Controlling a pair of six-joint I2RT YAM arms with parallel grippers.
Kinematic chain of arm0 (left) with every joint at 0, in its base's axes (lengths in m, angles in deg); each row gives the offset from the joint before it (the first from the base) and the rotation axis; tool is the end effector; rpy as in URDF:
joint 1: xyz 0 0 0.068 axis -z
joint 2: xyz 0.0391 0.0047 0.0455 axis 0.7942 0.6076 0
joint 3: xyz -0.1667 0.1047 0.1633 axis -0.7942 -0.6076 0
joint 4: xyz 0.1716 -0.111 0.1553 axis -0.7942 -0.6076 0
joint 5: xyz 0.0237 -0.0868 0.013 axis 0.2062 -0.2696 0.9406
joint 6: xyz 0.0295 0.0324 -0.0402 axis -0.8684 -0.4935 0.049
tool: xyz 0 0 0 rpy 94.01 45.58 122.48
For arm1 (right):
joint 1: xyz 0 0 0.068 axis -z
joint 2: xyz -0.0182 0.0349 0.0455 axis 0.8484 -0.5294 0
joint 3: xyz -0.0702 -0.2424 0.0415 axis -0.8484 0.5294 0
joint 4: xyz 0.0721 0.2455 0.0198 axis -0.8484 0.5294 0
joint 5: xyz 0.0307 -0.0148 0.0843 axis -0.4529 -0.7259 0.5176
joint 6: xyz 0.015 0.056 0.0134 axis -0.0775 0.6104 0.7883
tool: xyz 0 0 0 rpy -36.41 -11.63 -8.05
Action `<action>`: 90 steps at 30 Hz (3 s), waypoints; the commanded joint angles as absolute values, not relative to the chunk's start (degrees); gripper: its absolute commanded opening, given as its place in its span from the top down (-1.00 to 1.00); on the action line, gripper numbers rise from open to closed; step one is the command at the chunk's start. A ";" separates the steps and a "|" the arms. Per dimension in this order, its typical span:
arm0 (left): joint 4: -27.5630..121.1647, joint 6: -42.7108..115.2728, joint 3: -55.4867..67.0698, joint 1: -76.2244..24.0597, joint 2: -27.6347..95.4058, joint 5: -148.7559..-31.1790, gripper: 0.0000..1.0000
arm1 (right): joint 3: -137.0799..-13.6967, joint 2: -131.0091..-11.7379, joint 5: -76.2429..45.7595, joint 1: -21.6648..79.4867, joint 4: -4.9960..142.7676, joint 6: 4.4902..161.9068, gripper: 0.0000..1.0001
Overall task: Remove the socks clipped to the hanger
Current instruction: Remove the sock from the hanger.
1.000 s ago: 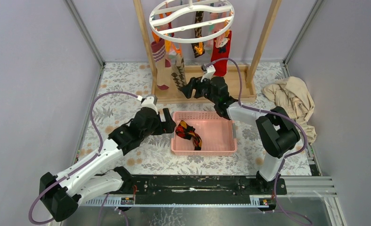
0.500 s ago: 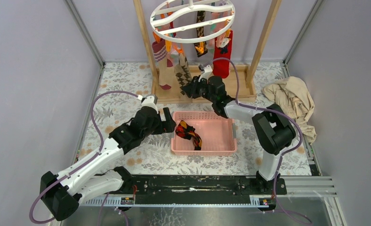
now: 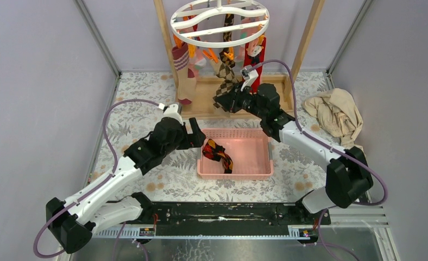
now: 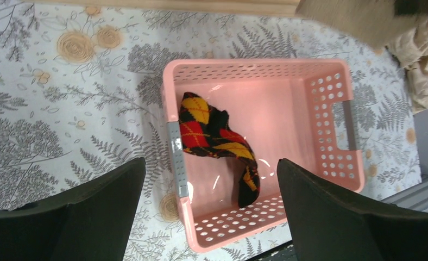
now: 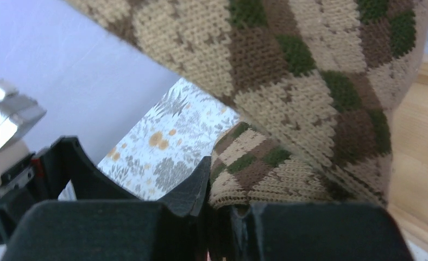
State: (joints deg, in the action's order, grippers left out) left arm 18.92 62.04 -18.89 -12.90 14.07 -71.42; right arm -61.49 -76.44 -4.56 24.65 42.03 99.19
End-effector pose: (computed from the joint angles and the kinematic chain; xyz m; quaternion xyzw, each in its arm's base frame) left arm 0.1772 -0.1369 0.2773 -0.0242 0.8796 -0.2298 0.4158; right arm 0.2947 0.2107 0.3185 -0.1772 0.6732 0.4317 0.5735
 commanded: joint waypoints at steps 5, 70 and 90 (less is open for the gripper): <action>23.84 60.70 -13.14 -13.39 16.14 -74.22 -0.97 | -60.44 -69.76 4.19 24.04 52.63 100.31 0.69; 59.99 66.56 -24.84 -13.49 16.98 -93.30 -0.18 | -56.40 -67.77 17.76 24.29 42.80 118.72 0.60; 46.43 63.26 -19.79 -13.57 13.96 -90.64 0.96 | -63.30 -61.94 -3.11 24.29 68.54 101.33 -0.23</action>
